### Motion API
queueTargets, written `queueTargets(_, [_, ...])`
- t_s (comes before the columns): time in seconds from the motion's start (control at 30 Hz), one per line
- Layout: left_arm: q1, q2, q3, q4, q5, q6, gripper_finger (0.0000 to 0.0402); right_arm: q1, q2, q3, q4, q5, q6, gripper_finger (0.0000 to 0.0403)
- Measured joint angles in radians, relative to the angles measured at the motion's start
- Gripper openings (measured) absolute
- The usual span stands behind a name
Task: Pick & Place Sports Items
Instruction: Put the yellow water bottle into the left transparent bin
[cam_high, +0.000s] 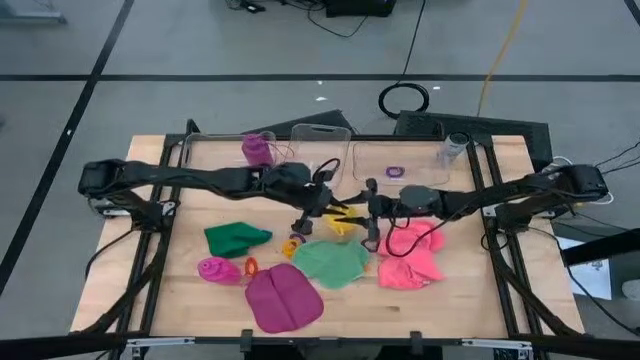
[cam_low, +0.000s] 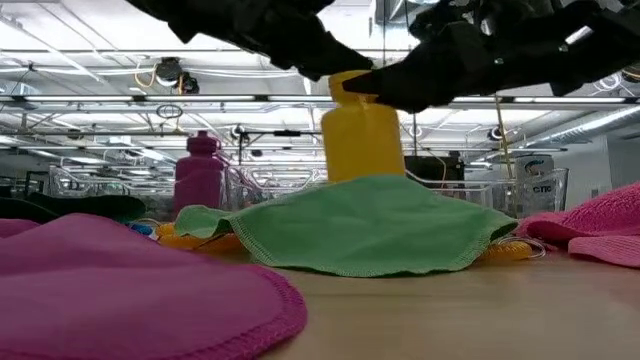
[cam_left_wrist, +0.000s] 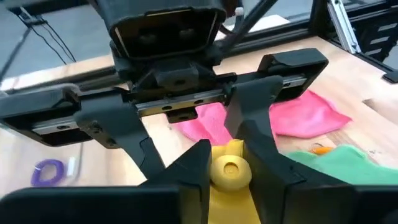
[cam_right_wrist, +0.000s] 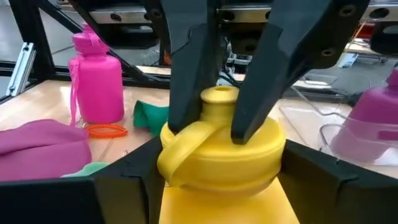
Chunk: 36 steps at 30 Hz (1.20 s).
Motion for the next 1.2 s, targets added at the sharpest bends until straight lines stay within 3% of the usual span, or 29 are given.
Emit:
queueTargets(0.17, [0.0,-0.054,0.001,-0.012,-0.004,0.015,0.0058,0.0,-0.074,0.006,-0.05,0.001,-0.02,0.0189])
queueTargets(0.3, [0.005,-0.113,-0.011,-0.143,-0.038,0.012,0.0058,0.003,-0.134,0.005,-0.064,-0.03,-0.032,0.0231])
queueTargets(0.53, [0.012,-0.187,-0.001,-0.151,-0.125,0.025,0.0056,0.002,-0.181,0.004,-0.068,-0.009,-0.063,0.0293])
queueTargets(0.63, [0.029,-0.209,-0.008,-0.229,-0.148,0.019,0.0056,0.003,-0.19,0.004,-0.075,-0.012,-0.064,0.0306])
queueTargets(1.2, [0.12,-0.41,-0.003,-0.433,-0.182,-0.003,0.0056,0.001,-0.189,0.003,-0.078,-0.002,-0.074,0.0299])
